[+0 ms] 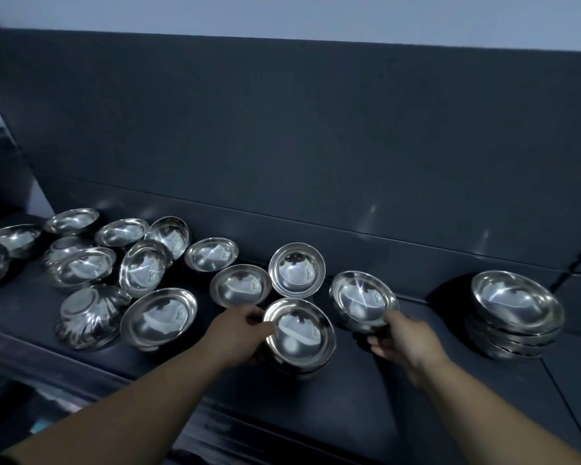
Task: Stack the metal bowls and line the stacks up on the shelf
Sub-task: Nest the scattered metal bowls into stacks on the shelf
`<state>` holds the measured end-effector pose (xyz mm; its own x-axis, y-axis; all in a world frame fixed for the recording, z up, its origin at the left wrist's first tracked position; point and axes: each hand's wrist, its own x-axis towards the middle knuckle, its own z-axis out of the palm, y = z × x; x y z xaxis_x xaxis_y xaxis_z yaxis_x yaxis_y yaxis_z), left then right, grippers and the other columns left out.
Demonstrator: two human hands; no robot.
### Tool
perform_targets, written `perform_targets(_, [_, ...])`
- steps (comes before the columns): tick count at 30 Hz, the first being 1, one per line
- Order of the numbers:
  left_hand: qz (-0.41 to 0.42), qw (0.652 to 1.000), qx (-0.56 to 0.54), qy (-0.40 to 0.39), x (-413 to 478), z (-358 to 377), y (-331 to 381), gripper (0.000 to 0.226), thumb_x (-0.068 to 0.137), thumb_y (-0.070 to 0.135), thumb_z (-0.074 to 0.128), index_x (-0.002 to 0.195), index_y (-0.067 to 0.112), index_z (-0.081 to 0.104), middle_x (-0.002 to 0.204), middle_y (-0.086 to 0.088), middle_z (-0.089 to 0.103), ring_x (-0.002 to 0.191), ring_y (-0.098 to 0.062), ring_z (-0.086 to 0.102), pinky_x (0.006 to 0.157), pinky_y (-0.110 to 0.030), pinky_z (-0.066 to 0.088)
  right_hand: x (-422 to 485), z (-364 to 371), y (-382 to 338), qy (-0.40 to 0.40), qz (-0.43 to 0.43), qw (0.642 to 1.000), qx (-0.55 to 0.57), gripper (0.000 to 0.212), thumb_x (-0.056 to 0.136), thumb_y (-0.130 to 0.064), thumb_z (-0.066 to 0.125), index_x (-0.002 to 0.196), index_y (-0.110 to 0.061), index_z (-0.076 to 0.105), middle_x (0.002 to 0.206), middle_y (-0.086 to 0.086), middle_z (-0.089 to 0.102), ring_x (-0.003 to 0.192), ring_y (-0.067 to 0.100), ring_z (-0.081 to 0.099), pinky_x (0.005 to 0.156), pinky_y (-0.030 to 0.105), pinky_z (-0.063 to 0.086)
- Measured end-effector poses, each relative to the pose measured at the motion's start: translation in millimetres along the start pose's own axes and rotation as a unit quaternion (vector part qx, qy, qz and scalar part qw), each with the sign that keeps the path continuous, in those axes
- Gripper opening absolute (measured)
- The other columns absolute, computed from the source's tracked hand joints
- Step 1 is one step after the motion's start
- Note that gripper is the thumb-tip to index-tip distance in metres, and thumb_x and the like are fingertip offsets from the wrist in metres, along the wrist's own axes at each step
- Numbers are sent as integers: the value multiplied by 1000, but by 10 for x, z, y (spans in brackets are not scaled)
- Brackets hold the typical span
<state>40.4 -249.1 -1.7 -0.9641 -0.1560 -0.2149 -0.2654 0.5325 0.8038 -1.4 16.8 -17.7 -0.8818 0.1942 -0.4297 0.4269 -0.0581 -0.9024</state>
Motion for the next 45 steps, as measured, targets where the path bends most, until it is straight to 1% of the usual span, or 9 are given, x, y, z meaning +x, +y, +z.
perform_targets(6, [27,1000,8,1,-62,15,17,25,94,42,53,105,22,65,82,9,65,55,4,61,44,-4,41,-347,98,-213,-65,-35,997,-27,25,89,-23,60,101,-3,66,71,12,66,51,19,62,53,29,53])
perform_targets(12, [19,1000,-4,15,-112,-41,28,53,96,57,29,117,25,67,119,1,65,106,-15,60,75,-19,41,-478,311,-280,-95,-51,988,-106,11,89,-18,59,89,-7,63,60,11,64,52,21,62,55,29,55])
perform_targets(19, [15,1000,-26,-6,-151,15,40,39,95,50,45,120,25,61,111,6,62,79,3,55,44,-4,39,-378,434,-245,-129,-51,980,-146,23,88,-29,68,92,-7,61,68,11,65,53,17,63,52,26,54])
perform_targets(25, [-15,997,-80,-3,-206,51,-15,35,93,44,52,121,24,61,107,5,63,90,-10,62,57,-27,59,-35,427,-369,-92,-72,976,-183,31,85,-43,69,81,-13,63,74,12,68,60,20,61,58,31,52])
perform_targets(29, [-31,995,-97,1,-222,71,-31,32,93,42,54,119,26,63,107,6,65,91,-11,64,61,-31,60,291,581,-384,-87,-81,973,-197,37,75,-42,76,83,-6,71,85,14,75,71,24,65,77,43,58])
perform_targets(33, [-56,992,-114,8,-229,77,-23,30,92,40,56,117,26,64,107,6,66,91,-13,66,64,-35,61,530,776,-429,-102,-57,972,-203,38,81,-29,73,93,6,69,82,22,72,66,26,60,68,38,52])
perform_targets(37, [-62,990,-128,10,-261,93,-7,32,91,43,56,118,28,64,106,8,67,89,-13,67,66,-38,62,687,889,-410,-120,-28,970,-211,24,86,-17,69,102,0,68,83,18,72,56,22,62,48,24,51])
perform_targets(41, [-66,988,-138,8,-257,132,-22,31,90,37,56,119,27,62,107,6,67,90,-14,68,66,-36,62,739,955,-353,-113,-10,973,-203,29,84,-3,66,111,7,62,87,23,69,67,29,63,53,29,54])
perform_targets(45, [-67,987,-142,16,-209,148,-26,29,91,33,55,118,25,63,105,3,68,86,-15,68,63,-30,60,632,891,-379,-87,-35,973,-210,12,86,2,60,92,12,62,68,18,62,37,15,58,33,17,42])
